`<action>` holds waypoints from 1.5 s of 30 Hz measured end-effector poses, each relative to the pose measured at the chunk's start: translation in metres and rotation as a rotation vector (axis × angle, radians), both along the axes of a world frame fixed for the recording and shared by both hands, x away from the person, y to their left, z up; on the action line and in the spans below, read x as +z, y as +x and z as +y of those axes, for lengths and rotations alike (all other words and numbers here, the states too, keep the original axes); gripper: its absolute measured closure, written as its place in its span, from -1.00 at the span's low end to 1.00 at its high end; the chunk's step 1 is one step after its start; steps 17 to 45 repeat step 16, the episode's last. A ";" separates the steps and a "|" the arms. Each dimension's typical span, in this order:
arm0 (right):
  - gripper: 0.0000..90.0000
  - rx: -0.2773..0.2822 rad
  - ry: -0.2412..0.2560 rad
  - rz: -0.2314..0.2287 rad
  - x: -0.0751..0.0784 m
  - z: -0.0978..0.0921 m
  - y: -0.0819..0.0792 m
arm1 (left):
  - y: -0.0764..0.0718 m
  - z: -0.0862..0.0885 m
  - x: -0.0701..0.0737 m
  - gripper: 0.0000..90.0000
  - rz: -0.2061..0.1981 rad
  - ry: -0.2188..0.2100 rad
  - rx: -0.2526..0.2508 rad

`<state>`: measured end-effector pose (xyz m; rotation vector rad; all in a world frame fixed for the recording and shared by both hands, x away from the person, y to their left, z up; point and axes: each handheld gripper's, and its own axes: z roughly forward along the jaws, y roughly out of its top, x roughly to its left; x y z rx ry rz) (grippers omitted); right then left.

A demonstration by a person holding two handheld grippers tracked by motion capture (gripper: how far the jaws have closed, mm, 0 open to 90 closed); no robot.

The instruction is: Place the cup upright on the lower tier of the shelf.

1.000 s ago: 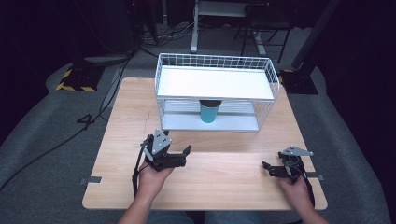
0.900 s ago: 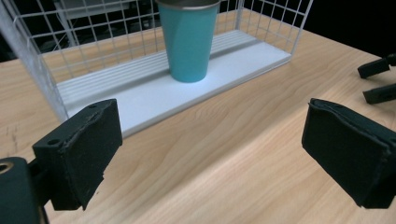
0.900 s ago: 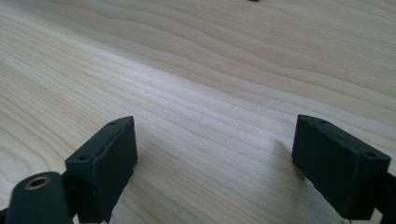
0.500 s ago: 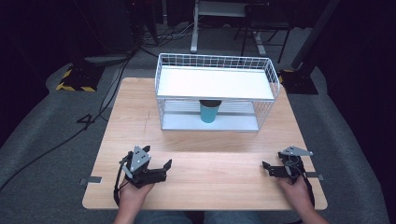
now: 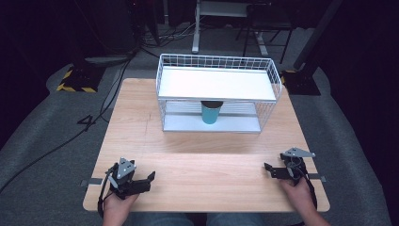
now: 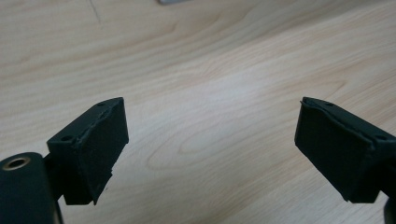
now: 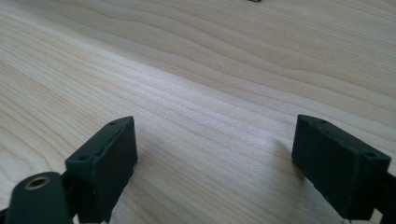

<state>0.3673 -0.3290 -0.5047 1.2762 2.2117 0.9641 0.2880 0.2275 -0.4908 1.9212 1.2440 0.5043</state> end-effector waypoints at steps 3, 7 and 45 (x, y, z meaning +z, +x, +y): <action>-0.68 0.000 0.000 0.000 0.000 0.000 0.000 | 0.001 0.000 -0.003 -0.69 0.038 0.037 -0.003; -0.68 0.001 0.001 0.000 0.000 0.000 0.000 | 0.003 -0.002 -0.008 -0.69 0.069 0.068 -0.013; -0.68 0.001 -0.001 0.000 0.000 0.000 0.000 | 0.007 -0.005 -0.014 -0.69 0.096 0.117 -0.037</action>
